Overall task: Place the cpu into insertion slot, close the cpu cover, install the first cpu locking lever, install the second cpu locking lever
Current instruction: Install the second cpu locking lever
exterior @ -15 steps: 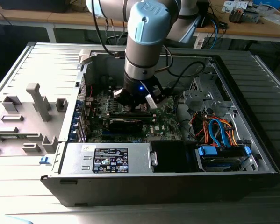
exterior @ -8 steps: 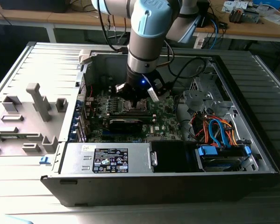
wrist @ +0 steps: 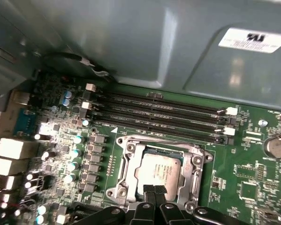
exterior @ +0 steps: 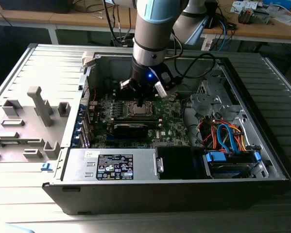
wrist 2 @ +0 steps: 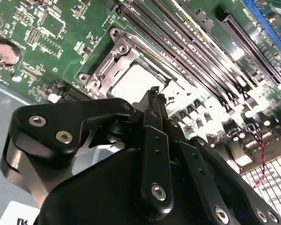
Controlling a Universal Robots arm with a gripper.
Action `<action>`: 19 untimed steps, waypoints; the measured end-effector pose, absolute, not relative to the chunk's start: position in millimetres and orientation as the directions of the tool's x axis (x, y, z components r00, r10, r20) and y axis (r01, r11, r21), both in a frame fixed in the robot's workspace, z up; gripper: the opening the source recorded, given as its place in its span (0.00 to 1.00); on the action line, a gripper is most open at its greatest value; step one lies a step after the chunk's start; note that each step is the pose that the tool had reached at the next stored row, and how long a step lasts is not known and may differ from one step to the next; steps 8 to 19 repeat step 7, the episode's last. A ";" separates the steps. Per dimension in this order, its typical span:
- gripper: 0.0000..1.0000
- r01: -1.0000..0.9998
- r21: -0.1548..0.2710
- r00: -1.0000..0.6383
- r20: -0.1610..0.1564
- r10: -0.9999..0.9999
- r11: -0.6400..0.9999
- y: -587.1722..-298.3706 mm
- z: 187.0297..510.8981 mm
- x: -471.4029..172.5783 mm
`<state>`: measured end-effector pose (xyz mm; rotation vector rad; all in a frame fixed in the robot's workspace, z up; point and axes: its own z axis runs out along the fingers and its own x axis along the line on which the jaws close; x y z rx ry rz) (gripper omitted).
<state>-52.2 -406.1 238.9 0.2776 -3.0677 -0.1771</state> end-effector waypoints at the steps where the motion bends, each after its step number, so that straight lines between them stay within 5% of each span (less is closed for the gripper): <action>1: 0.11 -0.176 0.119 -0.982 0.045 -0.182 0.977 -406.0 239.5 -52.1; 19: 0.11 -0.176 0.120 -0.982 0.045 -0.182 0.977 -406.1 239.6 -52.1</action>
